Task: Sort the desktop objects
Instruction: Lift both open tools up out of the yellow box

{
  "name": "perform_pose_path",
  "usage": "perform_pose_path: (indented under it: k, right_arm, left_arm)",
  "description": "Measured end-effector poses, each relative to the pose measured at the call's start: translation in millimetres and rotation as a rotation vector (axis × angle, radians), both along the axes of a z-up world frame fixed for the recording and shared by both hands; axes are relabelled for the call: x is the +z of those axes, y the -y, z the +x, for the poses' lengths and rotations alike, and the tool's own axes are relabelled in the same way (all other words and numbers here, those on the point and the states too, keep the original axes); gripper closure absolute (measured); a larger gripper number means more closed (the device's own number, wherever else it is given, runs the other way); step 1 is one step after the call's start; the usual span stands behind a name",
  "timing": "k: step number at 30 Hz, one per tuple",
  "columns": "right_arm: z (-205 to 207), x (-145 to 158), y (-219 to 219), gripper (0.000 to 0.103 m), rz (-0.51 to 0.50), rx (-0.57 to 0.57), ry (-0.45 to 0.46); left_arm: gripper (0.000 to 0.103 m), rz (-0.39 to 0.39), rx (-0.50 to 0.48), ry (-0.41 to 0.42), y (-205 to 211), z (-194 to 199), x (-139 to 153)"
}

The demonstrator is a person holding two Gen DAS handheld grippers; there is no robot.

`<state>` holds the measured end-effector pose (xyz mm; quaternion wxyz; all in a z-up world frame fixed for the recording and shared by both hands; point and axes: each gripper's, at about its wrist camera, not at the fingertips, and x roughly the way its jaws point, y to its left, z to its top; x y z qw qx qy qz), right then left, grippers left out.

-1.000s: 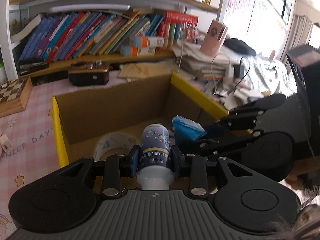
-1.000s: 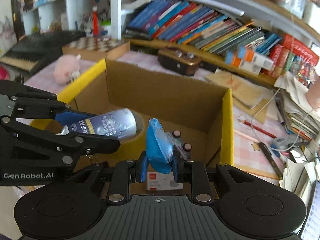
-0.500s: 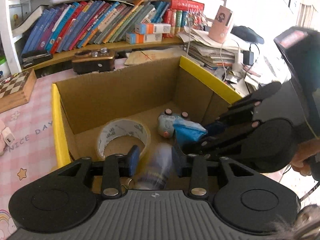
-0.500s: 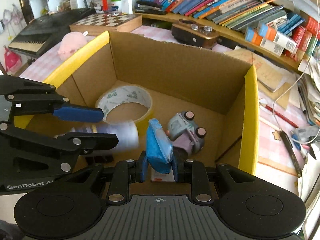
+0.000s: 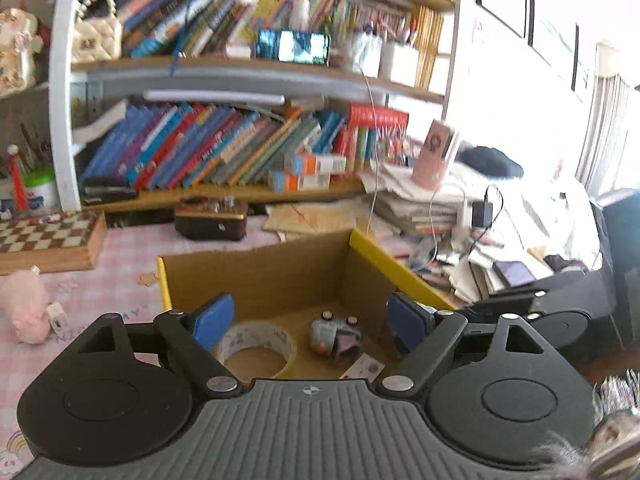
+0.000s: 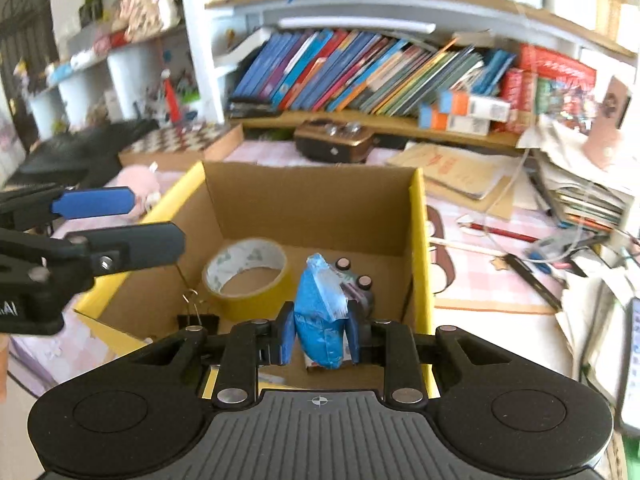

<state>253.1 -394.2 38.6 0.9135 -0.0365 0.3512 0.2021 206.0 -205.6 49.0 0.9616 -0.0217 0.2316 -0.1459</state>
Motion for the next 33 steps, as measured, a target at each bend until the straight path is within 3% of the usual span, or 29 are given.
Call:
perform_pose_path:
  k: [7,16,20,28,33]
  right_arm:
    - [-34.1,9.1,8.2,0.076,0.055,-0.091,0.065]
    - [-64.2,1.5,-4.0,0.075,0.051,-0.156,0.079]
    - [-54.0,-0.1,-18.5,0.078,-0.017,-0.154,0.145]
    - [-19.6,-1.6,-36.7,0.078,-0.063,-0.168,0.150]
    - [-21.1,-5.5,-36.2,0.067,-0.047,-0.186,0.138]
  left_arm:
    - [0.012,-0.045,0.037,0.017,-17.1,-31.1,4.5]
    - [0.009,-0.080,0.069,-0.033,-49.9,-68.0,-8.5]
    - [0.009,-0.091,0.068,-0.056,-64.5,-78.2,-13.1]
    - [0.009,-0.109,0.088,-0.056,-86.5,-95.2,-13.4]
    - [0.009,-0.110,0.091,-0.053,-91.0,-99.3,-12.1]
